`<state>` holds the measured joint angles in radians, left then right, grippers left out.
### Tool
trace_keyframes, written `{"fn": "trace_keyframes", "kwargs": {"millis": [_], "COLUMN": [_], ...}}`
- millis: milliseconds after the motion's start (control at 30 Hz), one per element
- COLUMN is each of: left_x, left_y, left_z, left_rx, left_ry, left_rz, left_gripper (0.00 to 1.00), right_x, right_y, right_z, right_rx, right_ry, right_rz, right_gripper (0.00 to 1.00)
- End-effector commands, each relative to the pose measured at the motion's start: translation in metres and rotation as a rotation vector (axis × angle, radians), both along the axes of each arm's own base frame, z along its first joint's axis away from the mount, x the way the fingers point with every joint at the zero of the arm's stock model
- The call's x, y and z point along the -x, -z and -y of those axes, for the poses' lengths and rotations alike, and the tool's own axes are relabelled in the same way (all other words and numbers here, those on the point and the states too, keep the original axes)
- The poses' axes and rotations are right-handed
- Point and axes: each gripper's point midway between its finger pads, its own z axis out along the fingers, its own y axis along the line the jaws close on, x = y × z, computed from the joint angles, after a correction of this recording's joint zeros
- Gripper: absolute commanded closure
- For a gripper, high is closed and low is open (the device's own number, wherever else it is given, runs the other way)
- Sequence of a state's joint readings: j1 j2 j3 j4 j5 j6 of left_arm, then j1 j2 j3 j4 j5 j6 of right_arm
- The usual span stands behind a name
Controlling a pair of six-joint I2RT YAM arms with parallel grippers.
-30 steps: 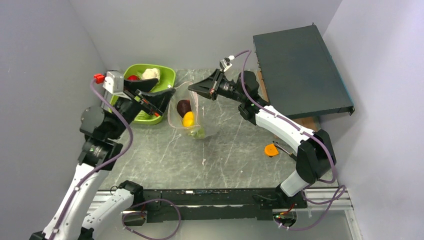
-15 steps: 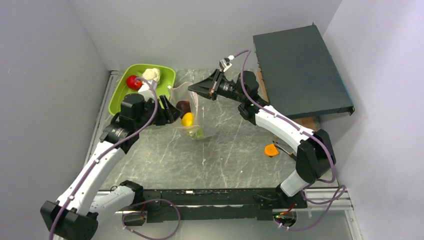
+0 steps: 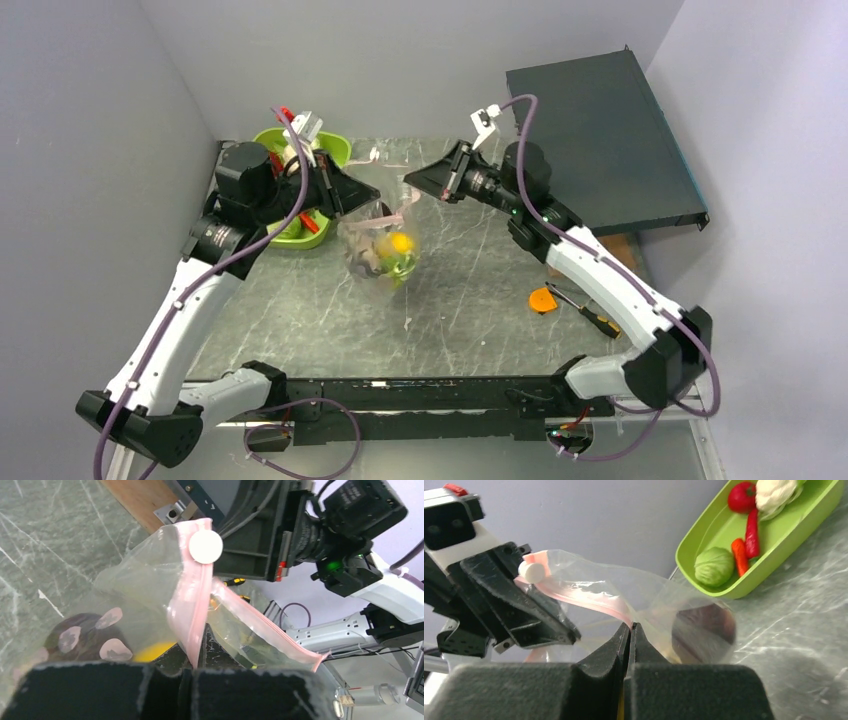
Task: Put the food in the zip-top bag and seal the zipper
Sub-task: Adjust the zipper food storage bag at the center of the board.
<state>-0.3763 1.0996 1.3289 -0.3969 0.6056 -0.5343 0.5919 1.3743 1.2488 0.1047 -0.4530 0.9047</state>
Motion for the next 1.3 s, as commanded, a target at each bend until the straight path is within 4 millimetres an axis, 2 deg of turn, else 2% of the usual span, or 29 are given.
{"fn": "trace_keyframes", "kwargs": {"millis": [0,33,100,167,267,300,400,500,600,667,733,800,833,900,933,1000,1167,1233,1267], "left_x": [-0.005,-0.009,-0.013,-0.013,-0.014,-0.013,-0.004,-0.003,-0.01,-0.016,-0.028,-0.038,-0.041,-0.04,-0.038,-0.035,-0.015,-0.009,-0.008], "left_y": [0.016,0.038,0.063,0.069,0.054,0.043,0.014,0.009,0.032,0.054,0.083,0.125,0.139,0.151,0.145,0.119,0.032,0.008,0.003], "left_z": [0.005,0.007,0.012,0.016,0.019,0.021,0.024,0.022,0.018,0.014,0.007,-0.004,-0.008,-0.008,-0.004,0.005,0.029,0.031,0.031], "left_rx": [0.034,0.011,0.011,0.029,0.04,0.051,0.09,0.096,0.052,0.008,-0.046,-0.111,-0.119,-0.07,-0.028,0.024,0.057,0.081,0.092], "left_ry": [0.0,0.004,0.055,0.095,0.119,0.139,0.189,0.173,0.125,0.084,0.014,-0.05,-0.048,0.015,0.058,0.126,0.224,0.228,0.221], "left_rz": [-0.074,-0.146,-0.232,-0.262,-0.226,-0.201,-0.123,-0.11,-0.176,-0.224,-0.26,-0.338,-0.384,-0.466,-0.479,-0.43,-0.209,-0.156,-0.141], "left_gripper": [1.0,1.0,1.0,1.0,1.0,1.0,1.0,1.0,1.0,1.0,1.0,1.0,1.0,1.0,1.0,1.0,1.0,1.0,1.0], "right_x": [0.003,0.003,-0.001,-0.004,-0.007,-0.008,-0.002,0.003,0.009,0.01,0.005,-0.004,-0.01,-0.016,-0.016,-0.016,-0.004,0.004,0.009], "right_y": [-0.004,0.0,0.017,0.035,0.054,0.051,0.034,0.009,-0.006,-0.004,0.01,0.037,0.053,0.078,0.079,0.068,-0.009,-0.033,-0.04], "right_z": [0.033,0.036,0.038,0.036,0.03,0.029,0.033,0.042,0.05,0.054,0.055,0.054,0.053,0.047,0.045,0.043,0.048,0.051,0.052], "right_rx": [0.111,0.119,0.147,0.166,0.205,0.207,0.212,0.197,0.176,0.164,0.168,0.192,0.212,0.262,0.271,0.269,0.199,0.153,0.131], "right_ry": [0.125,0.139,0.157,0.154,0.126,0.122,0.118,0.152,0.179,0.198,0.222,0.243,0.251,0.235,0.218,0.206,0.215,0.219,0.218], "right_rz": [0.155,0.152,0.127,0.098,0.067,0.074,0.132,0.186,0.22,0.222,0.196,0.155,0.127,0.085,0.092,0.125,0.284,0.323,0.331], "right_gripper": [1.0,1.0,1.0,1.0,1.0,1.0,1.0,1.0,1.0,1.0,1.0,1.0,1.0,1.0,1.0,1.0,1.0,1.0,1.0]}}
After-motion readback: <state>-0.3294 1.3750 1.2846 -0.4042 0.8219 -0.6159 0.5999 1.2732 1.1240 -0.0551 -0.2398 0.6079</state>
